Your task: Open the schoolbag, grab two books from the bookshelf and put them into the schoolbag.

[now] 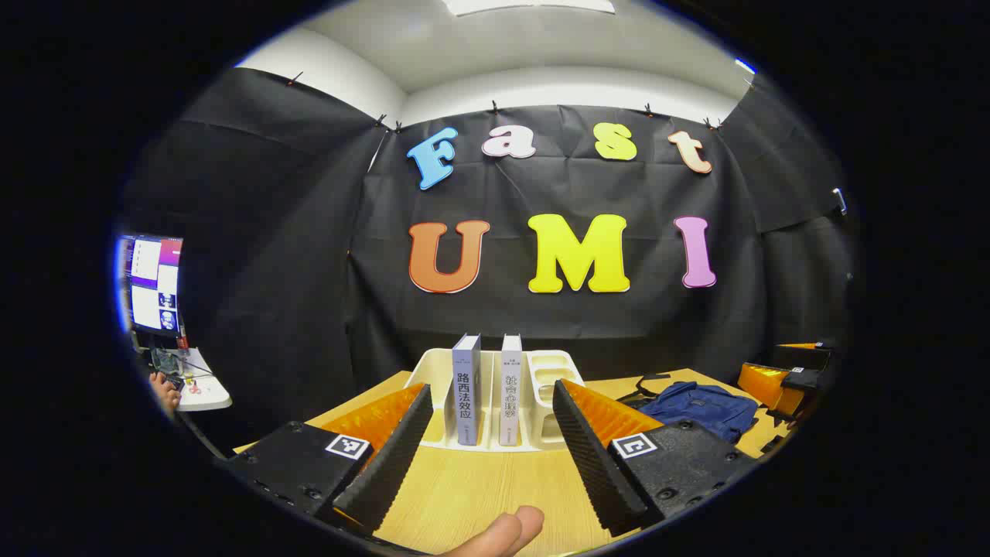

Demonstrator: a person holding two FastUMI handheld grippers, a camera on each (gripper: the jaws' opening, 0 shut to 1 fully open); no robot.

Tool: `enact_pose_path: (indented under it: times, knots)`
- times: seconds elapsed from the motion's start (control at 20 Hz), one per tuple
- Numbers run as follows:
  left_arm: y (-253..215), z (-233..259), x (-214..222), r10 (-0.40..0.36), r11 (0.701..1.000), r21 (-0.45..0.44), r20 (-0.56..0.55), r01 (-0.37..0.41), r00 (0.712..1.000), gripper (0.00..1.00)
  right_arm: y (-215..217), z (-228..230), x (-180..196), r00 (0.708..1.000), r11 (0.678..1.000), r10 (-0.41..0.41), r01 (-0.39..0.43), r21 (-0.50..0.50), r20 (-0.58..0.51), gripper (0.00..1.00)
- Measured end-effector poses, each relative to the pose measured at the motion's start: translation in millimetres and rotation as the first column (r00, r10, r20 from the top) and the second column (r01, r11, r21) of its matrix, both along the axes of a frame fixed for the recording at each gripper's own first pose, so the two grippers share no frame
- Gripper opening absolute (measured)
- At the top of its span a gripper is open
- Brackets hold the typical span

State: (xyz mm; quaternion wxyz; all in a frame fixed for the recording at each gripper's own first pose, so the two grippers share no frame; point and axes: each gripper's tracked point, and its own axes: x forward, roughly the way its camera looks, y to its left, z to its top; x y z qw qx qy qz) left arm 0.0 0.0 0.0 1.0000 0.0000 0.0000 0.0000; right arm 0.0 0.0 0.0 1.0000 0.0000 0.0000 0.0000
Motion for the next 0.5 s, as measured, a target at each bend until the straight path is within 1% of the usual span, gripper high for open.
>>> enact_pose_path:
  times: [0.05, 0.1, 0.15, 0.2, 0.35, 0.4, 0.45, 0.5]
  knots:
    - [1, 0, 1, -0.009, 1.0, -0.002, -0.002, 0.009, 1.0, 0.98, 3, 1, 1, 1.0, 1.0, 0.0, 0.0, -0.006, -0.002, 0.95]
    - [2, -2, 1, -0.019, 1.0, 0.001, -0.011, 0.019, 1.0, 0.98, 6, -2, 1, 1.0, 1.0, 0.003, -0.004, -0.012, -0.008, 0.97]
    - [3, -4, 0, -0.021, 1.0, 0.006, -0.017, 0.021, 1.0, 0.98, 8, -4, 3, 1.0, 1.0, 0.005, -0.005, -0.021, -0.018, 0.93]
    - [4, -3, -1, -0.021, 1.0, 0.013, -0.017, 0.021, 1.0, 0.98, 8, -7, 4, 1.0, 1.0, 0.001, -0.002, -0.03, -0.027, 0.95]
    - [4, -4, -2, -0.044, 0.999, 0.024, -0.018, 0.044, 0.999, 0.98, 11, -9, 6, 0.999, 0.999, -0.005, 0.003, -0.046, -0.045, 0.95]
    - [4, -3, -1, -0.049, 0.998, 0.025, -0.021, 0.05, 0.999, 0.98, 12, -9, 6, 0.999, 0.999, -0.007, 0.004, -0.051, -0.046, 0.98]
    - [5, -4, -1, -0.051, 0.998, 0.024, -0.027, 0.051, 0.998, 1.0, 12, -9, 8, 0.999, 0.999, -0.01, 0.008, -0.053, -0.049, 0.95]
    - [4, -5, -1, -0.053, 0.998, 0.023, -0.027, 0.054, 0.998, 0.98, 12, -10, 8, 0.999, 0.999, -0.007, 0.005, -0.052, -0.05, 0.98]
